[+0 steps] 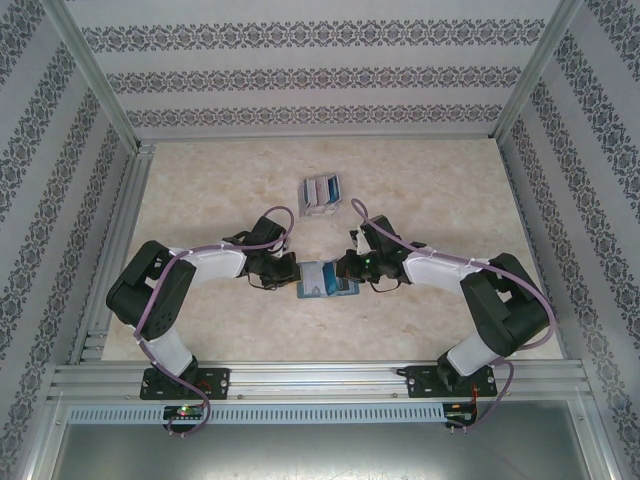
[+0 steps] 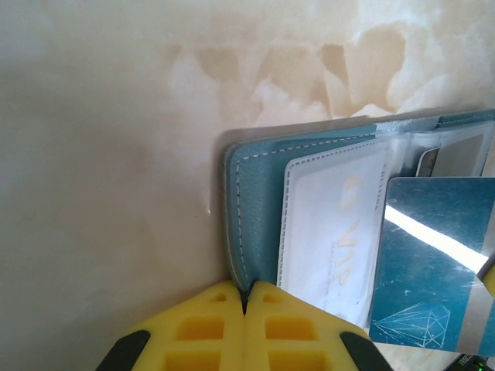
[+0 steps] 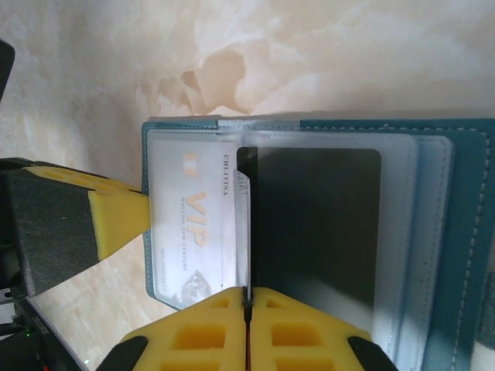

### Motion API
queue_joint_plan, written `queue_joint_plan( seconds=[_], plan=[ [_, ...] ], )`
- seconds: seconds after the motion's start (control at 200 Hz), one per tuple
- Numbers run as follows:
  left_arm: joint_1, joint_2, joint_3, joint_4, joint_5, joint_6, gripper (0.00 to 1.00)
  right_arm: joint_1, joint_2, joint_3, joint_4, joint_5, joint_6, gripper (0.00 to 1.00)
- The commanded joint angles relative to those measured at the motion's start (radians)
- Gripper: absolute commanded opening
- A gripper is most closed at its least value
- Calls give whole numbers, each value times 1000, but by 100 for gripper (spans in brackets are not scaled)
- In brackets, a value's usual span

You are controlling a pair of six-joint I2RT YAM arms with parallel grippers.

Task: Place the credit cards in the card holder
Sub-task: Rotate the card holder at the center of the table, then insert the credit card into the card slot.

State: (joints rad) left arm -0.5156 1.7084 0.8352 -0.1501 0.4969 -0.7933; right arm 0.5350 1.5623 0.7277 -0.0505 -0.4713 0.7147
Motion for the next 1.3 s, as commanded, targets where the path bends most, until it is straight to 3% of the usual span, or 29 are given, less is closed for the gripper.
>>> queue_joint_plan(
  seconds=[0.0,0.624,0.934,1.109,1.294],
  plan=[
    [-2,8,-22,-39,-14,8,4,16,2,-24,5,22,27,8],
    [-3,8,-38,-14,-6,2,4,19,160,14,136,-11,42,8],
    [-3,14,-30,-11,-3,2,4,115,170,68,76,73,28,9],
    [-3,13,-31,-6,1,-4,4,154,205,101,63,105,25,14],
    [-4,14,-34,-7,-2,-1,4,169,192,122,13,129,-2,26]
  ],
)
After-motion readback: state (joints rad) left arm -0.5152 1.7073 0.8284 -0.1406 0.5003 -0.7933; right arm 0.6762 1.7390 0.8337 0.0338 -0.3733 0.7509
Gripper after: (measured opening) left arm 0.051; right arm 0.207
